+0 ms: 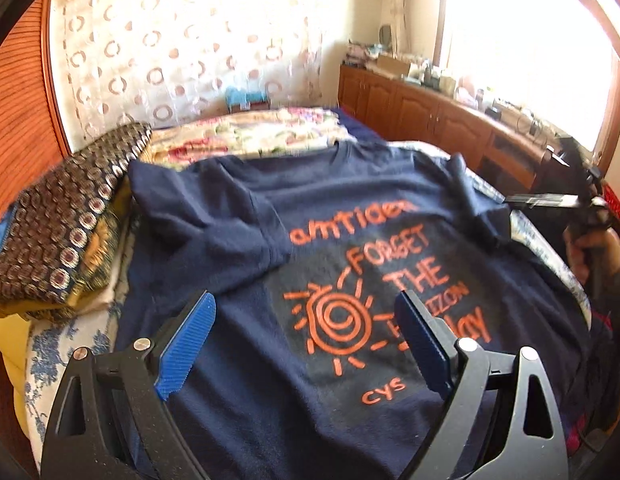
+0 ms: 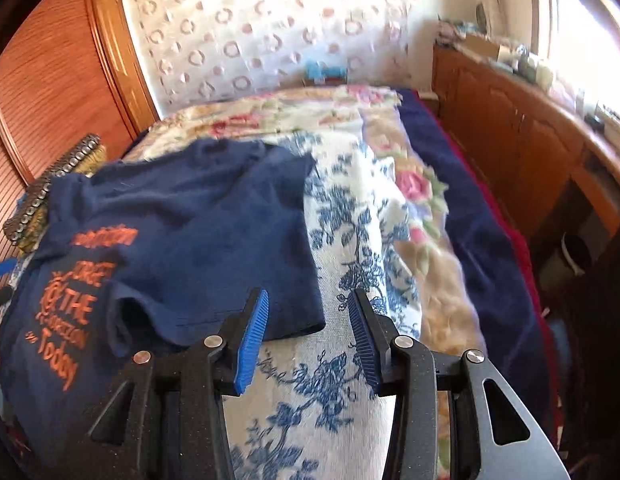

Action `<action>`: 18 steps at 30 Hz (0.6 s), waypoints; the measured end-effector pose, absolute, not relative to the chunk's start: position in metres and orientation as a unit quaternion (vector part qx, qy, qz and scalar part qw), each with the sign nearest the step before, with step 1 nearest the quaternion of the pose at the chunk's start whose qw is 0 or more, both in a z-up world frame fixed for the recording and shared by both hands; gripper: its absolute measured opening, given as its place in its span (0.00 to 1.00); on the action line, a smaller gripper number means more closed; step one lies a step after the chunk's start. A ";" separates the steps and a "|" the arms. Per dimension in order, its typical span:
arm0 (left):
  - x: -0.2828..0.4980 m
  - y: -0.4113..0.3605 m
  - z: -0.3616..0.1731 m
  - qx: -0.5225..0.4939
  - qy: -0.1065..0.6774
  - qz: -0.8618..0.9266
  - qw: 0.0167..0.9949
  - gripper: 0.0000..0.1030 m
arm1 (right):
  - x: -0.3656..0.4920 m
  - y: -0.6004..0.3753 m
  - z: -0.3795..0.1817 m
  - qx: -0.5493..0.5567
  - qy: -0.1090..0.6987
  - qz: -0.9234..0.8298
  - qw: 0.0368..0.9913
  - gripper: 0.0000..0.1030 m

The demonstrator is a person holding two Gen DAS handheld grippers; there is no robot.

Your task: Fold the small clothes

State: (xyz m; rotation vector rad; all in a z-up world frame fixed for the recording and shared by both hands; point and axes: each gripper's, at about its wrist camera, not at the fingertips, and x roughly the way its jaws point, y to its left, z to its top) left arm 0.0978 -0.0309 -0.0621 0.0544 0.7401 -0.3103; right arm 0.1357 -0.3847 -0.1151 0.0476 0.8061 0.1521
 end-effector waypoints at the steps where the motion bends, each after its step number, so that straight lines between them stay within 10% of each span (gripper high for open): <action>1: 0.097 -0.030 -0.060 0.027 0.357 -0.151 0.921 0.89 | 0.141 -0.382 -0.115 0.017 0.397 0.070 0.915 0.42; 3: 0.094 -0.029 -0.057 0.030 0.354 -0.148 0.923 0.89 | 0.145 -0.378 -0.114 0.001 0.393 0.066 0.917 0.42; 7: 0.092 -0.026 -0.055 0.026 0.351 -0.146 0.924 0.89 | 0.150 -0.361 -0.103 -0.022 0.399 0.097 0.912 0.04; 18: 0.093 -0.007 -0.055 0.003 0.348 -0.129 0.929 0.89 | 0.177 -0.274 -0.007 -0.050 0.308 0.199 0.929 0.04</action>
